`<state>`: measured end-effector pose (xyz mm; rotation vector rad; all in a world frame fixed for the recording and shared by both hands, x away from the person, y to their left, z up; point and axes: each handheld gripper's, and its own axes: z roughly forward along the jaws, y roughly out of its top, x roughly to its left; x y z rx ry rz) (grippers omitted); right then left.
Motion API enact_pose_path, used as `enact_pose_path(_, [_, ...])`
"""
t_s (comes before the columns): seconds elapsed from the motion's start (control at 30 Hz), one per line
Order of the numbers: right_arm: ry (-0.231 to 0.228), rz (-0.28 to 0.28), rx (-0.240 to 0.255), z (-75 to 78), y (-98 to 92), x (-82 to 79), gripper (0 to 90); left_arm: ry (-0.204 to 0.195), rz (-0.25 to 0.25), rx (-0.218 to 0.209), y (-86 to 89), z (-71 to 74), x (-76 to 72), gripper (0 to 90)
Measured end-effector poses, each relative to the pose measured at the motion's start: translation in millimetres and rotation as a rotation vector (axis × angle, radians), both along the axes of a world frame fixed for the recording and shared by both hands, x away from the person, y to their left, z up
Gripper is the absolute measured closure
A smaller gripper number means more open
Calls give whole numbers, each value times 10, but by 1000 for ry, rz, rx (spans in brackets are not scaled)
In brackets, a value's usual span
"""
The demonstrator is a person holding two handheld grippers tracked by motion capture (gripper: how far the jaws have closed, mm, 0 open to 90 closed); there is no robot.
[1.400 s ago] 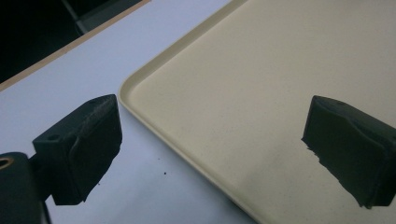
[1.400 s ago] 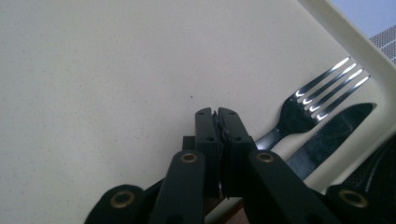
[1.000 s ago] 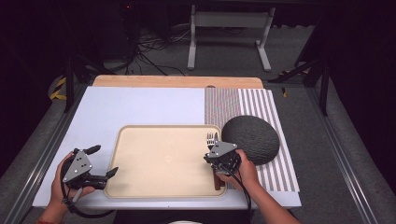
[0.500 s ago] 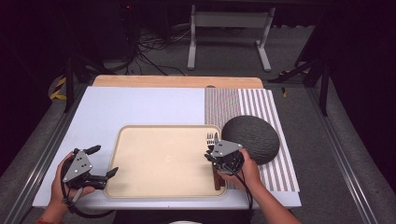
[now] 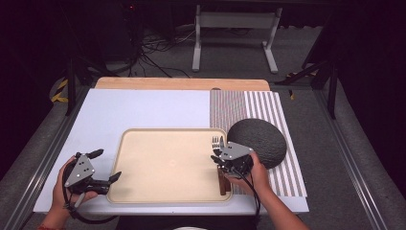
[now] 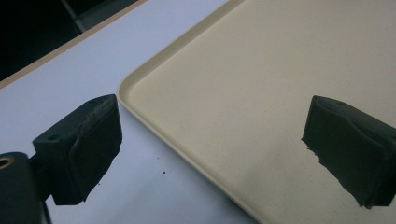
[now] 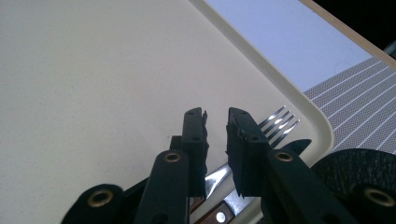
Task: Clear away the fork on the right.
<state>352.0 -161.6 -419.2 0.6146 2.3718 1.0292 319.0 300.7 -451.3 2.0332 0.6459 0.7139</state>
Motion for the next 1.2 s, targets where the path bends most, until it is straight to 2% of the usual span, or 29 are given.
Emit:
enact_pose_path(0.3, [-37,-20,32,52,-43,-10,706,2,2,-13,19,0,17,54])
enact_pose_path(0.43, [-62,-23,50,84,-80,-12,640,6,-2,-19,20,-4,27,54])
enact_pose_path(0.57, [-66,-26,65,105,-114,-9,597,8,-2,-16,16,-8,26,54])
enact_pose_path(0.77, [-81,-44,87,140,-172,3,487,9,-3,-19,19,-12,30,54])
enact_pose_path(0.83, [-84,-56,80,145,-181,16,419,10,-3,-18,22,-15,35,54])
enact_pose_path(1.13, [-104,-73,86,159,-218,10,271,5,-6,-10,17,-14,42,54])
enact_pose_path(1.2, [-103,-81,74,162,-224,10,233,4,-6,-10,14,-15,39,53])
